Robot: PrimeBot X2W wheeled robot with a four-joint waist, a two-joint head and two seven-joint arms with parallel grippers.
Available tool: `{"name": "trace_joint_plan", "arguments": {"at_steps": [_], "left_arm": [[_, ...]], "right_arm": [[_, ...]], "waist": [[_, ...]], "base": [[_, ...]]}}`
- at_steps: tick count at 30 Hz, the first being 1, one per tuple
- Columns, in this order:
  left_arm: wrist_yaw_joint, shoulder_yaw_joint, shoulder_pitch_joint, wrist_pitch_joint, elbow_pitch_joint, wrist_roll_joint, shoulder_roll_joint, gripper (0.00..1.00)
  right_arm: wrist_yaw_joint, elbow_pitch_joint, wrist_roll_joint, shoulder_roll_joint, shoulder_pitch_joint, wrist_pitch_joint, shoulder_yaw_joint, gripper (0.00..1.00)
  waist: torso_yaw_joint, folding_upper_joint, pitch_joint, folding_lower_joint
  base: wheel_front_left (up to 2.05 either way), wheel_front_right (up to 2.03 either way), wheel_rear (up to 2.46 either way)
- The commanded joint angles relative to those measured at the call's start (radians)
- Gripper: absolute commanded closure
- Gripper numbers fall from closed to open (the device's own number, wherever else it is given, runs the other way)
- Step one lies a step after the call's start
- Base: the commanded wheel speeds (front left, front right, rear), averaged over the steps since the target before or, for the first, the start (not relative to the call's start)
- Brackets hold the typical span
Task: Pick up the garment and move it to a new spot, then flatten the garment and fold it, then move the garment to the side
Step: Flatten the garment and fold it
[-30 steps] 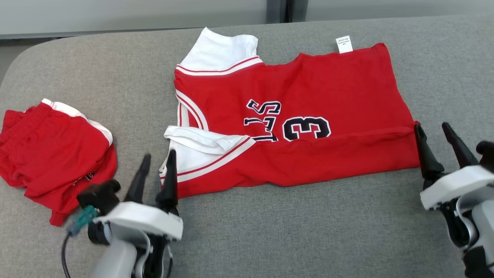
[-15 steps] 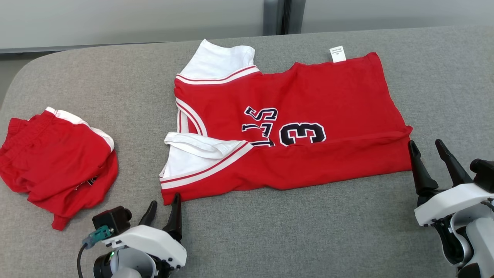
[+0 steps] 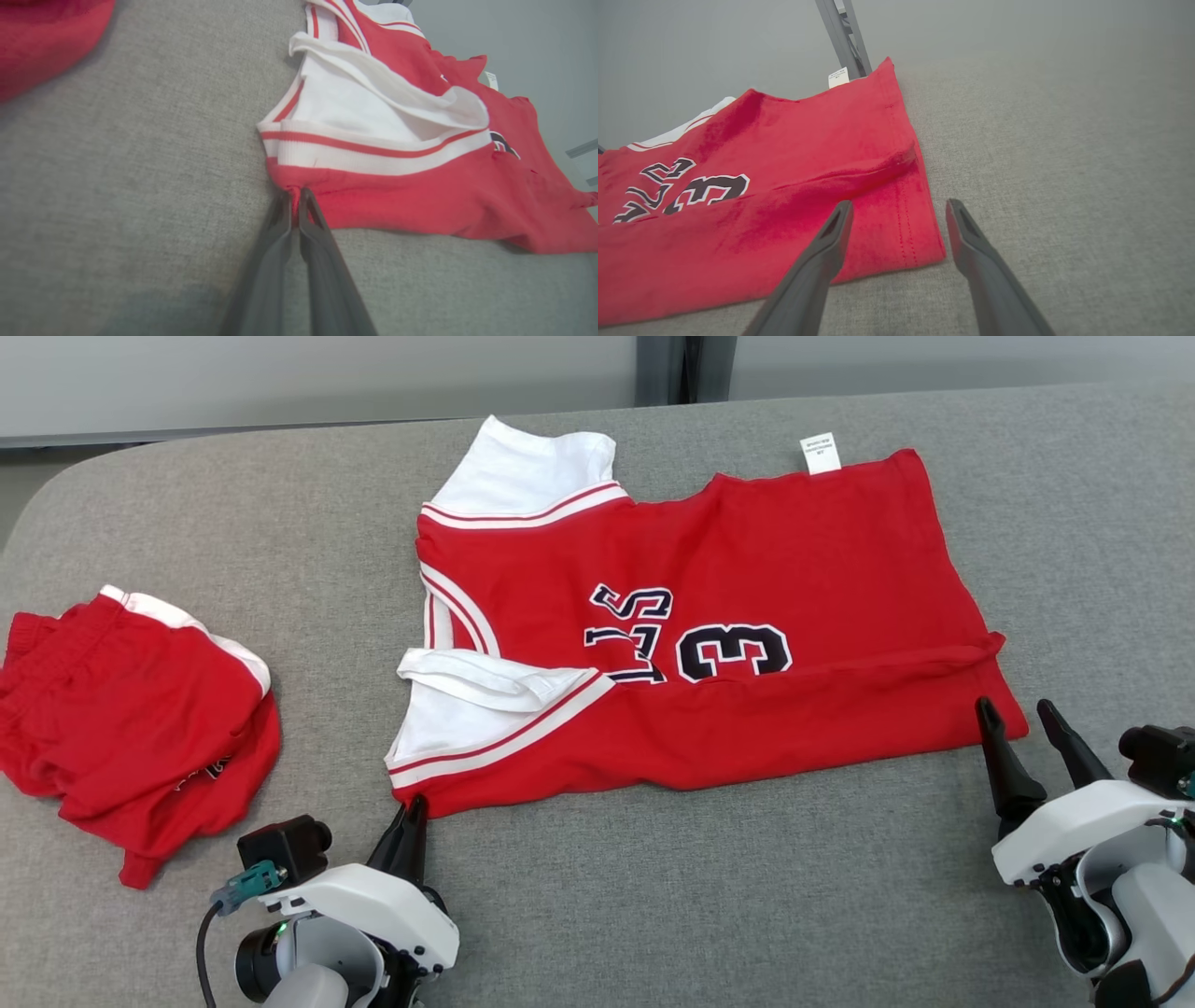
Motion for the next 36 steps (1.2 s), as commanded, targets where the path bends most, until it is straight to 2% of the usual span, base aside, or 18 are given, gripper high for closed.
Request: {"name": "trace_joint_plan", "arguments": {"at_steps": [1, 8, 9, 10, 11, 12, 18, 25, 29, 36], "left_arm": [[-0.003, -0.001, -0.005, -0.002, 0.003, 0.004, 0.009, 1.0], [-0.005, -0.004, -0.012, -0.009, 0.0, 0.002, 0.011, 1.0], [-0.005, -0.004, -0.013, -0.011, -0.001, 0.001, 0.011, 1.0], [-0.005, -0.005, -0.013, -0.012, -0.003, 0.002, 0.011, 1.0], [-0.005, -0.006, -0.012, -0.013, -0.004, 0.002, 0.012, 1.0], [-0.006, -0.008, -0.011, -0.014, -0.005, 0.002, 0.013, 1.0], [-0.015, -0.006, 0.012, -0.035, -0.023, 0.004, 0.023, 1.0], [-0.003, -0.006, 0.088, -0.034, -0.082, -0.005, 0.044, 1.0], [0.016, -0.015, 0.152, -0.005, -0.145, -0.013, 0.051, 1.0], [0.083, -0.019, 0.295, 0.055, -0.318, -0.03, 0.075, 1.0]], "right_arm": [[0.0, 0.025, 0.021, -0.005, -0.016, -0.005, 0.003, 0.0], [0.0, 0.169, 0.091, 0.005, -0.065, 0.006, 0.072, 0.0], [0.0, 0.181, 0.099, 0.004, -0.068, 0.006, 0.086, 0.45], [0.0, 0.19, 0.106, 0.002, -0.073, 0.004, 0.096, 0.75], [0.0, 0.195, 0.116, 0.002, -0.076, 0.003, 0.103, 0.95], [0.0, 0.199, 0.124, 0.001, -0.076, 0.002, 0.112, 1.0], [0.0, 0.177, 0.169, -0.041, -0.054, -0.004, 0.135, 1.0], [-0.001, 0.091, 0.178, -0.088, 0.025, -0.005, 0.103, 1.0], [-0.001, 0.04, 0.178, -0.105, 0.102, -0.005, 0.088, 1.0], [-0.001, -0.033, 0.177, -0.132, 0.226, -0.005, 0.065, 1.0]], "waist": [[0.005, 0.0, 0.002, 0.0], [0.026, 0.0, 0.001, 0.0], [0.027, 0.0, 0.002, 0.0], [0.028, 0.0, 0.003, 0.0], [0.029, 0.0, 0.003, 0.0], [0.029, 0.0, 0.002, 0.0], [0.022, 0.0, -0.009, 0.0], [0.004, 0.0, -0.037, 0.0], [0.006, 0.0, -0.058, 0.0], [0.008, 0.0, -0.097, 0.0]], "base": [[0.0, 0.0, 0.0], [0.0, 0.0, 0.0], [0.0, 0.0, 0.0], [0.0, 0.0, 0.0], [0.0, 0.0, 0.0], [0.0, 0.0, 0.0], [0.0, 0.0, 0.0], [0.0, 0.0, 0.0], [0.0, 0.0, 0.0], [0.0, 0.0, 0.0]]}}
